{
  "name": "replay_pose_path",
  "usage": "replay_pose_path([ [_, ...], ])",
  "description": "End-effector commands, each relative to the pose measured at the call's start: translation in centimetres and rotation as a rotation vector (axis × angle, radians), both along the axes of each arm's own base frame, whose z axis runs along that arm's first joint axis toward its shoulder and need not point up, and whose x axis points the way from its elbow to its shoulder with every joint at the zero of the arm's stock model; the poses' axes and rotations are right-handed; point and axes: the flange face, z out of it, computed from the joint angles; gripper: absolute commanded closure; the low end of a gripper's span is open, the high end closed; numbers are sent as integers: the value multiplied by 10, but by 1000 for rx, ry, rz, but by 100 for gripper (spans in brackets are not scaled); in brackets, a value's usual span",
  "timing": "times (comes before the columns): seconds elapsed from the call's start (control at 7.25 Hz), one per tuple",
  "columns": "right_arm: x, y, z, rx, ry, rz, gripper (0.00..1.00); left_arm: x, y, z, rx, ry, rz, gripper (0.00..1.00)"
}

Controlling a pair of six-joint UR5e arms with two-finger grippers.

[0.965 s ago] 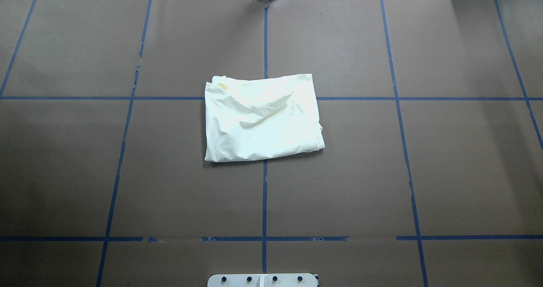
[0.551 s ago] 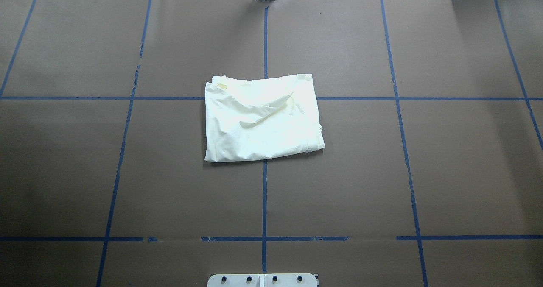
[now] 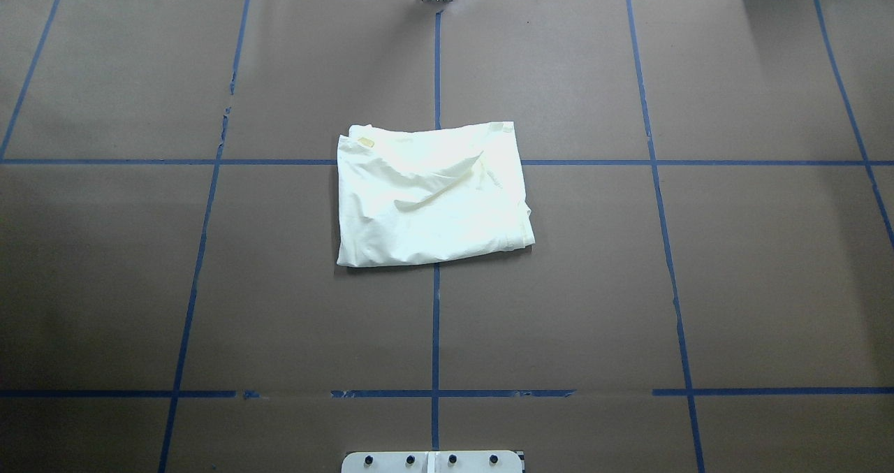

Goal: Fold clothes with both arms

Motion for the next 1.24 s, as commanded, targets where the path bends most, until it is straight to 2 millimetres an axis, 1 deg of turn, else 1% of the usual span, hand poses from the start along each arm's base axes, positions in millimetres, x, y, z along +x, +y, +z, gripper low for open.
replay_pose_path([
  [0.0,0,1,3,-6,0,9,0,0,-1,-4,7,-1,-1,0],
  [0.28,0,1,-2,4,1,9,0,0,0,-3,2,1,-4,0],
  [1.1,0,-2,-7,16,-3,9,0,0,0,-7,12,1,-2,0],
])
